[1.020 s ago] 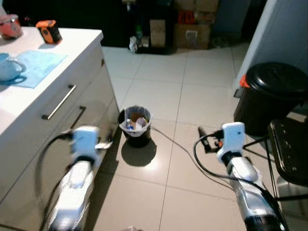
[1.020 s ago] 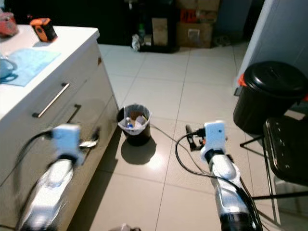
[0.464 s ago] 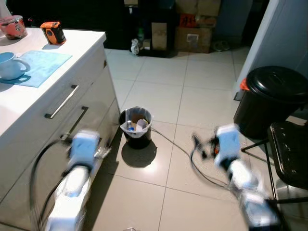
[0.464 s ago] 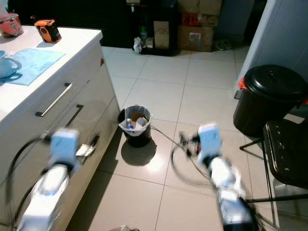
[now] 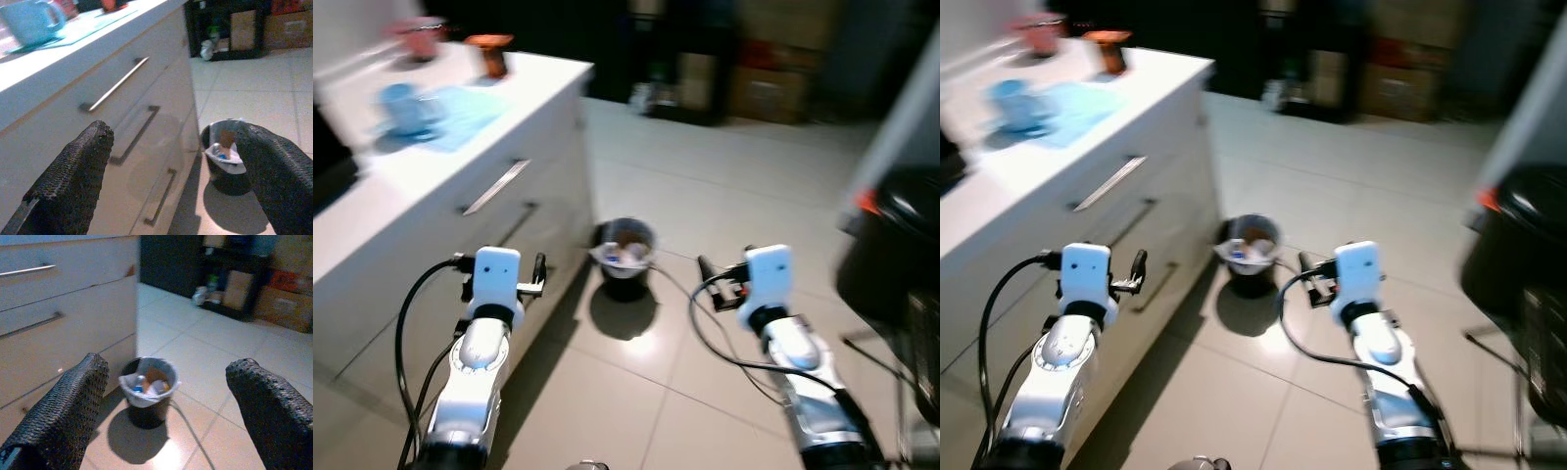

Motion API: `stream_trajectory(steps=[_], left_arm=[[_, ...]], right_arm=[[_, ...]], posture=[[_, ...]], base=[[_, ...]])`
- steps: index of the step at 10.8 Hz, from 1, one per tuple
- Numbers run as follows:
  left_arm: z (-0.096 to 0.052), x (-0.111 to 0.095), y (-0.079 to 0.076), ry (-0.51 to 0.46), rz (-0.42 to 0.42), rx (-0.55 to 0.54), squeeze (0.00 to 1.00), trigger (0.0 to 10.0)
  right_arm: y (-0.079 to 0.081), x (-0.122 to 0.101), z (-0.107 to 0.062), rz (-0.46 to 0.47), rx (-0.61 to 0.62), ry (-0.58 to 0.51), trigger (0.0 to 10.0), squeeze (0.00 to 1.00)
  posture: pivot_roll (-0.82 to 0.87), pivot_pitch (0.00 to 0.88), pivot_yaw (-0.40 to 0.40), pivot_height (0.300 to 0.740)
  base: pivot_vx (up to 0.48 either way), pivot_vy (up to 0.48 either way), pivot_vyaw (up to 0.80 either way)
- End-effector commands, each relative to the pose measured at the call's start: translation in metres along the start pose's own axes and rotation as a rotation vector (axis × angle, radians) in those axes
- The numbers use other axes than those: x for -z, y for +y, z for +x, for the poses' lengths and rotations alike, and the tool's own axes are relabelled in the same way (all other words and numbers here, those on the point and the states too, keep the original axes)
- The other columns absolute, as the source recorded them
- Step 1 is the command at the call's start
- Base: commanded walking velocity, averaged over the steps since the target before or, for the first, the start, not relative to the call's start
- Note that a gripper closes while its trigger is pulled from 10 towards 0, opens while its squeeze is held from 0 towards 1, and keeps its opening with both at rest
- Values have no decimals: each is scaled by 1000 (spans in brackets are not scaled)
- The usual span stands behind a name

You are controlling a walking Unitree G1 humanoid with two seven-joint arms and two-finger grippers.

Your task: Kitchen organization

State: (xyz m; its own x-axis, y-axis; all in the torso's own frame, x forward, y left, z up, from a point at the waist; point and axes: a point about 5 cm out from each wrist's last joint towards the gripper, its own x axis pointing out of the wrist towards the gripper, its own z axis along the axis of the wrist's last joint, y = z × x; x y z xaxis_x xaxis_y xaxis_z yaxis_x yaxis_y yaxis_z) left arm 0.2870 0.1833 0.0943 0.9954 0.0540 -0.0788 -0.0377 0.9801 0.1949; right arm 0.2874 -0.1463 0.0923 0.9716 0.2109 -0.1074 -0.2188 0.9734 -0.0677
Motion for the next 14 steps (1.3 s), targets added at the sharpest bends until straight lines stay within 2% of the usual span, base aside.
stream_trajectory(steps=[1, 2, 4, 6, 10, 14], left_arm=[[1, 3, 3, 13, -4, -20, 0, 10000], [2, 5, 2, 22, -12, -22, 0, 10000], [4, 10, 3, 45, -34, -31, 0, 10000], [4, 12, 4, 55, -47, -40, 0, 10000], [2, 20, 9, 91, -92, -63, 0, 10000], [-1, 28, 8, 137, -104, -66, 0, 10000]], right_arm=[[0, -6, 5, -8, 2, -24, 10000, 0], [-3, -6, 8, -1, 16, -21, 10000, 0], [4, -4, 11, -3, 10, -23, 10000, 0], [2, -4, 14, -1, 19, -24, 10000, 0], [4, -3, 15, 12, 22, -31, 10000, 0], [5, -4, 16, 6, 13, -36, 10000, 0]], posture=[[29, 18, 64, 740], [32, 15, 63, 740], [37, 8, 56, 740], [43, 5, 55, 740], [45, 9, 60, 740], [48, 9, 64, 740]], base=[[0, 0, 800], [0, 0, 800], [0, 0, 800], [0, 0, 800], [0, 0, 800], [0, 0, 800]])
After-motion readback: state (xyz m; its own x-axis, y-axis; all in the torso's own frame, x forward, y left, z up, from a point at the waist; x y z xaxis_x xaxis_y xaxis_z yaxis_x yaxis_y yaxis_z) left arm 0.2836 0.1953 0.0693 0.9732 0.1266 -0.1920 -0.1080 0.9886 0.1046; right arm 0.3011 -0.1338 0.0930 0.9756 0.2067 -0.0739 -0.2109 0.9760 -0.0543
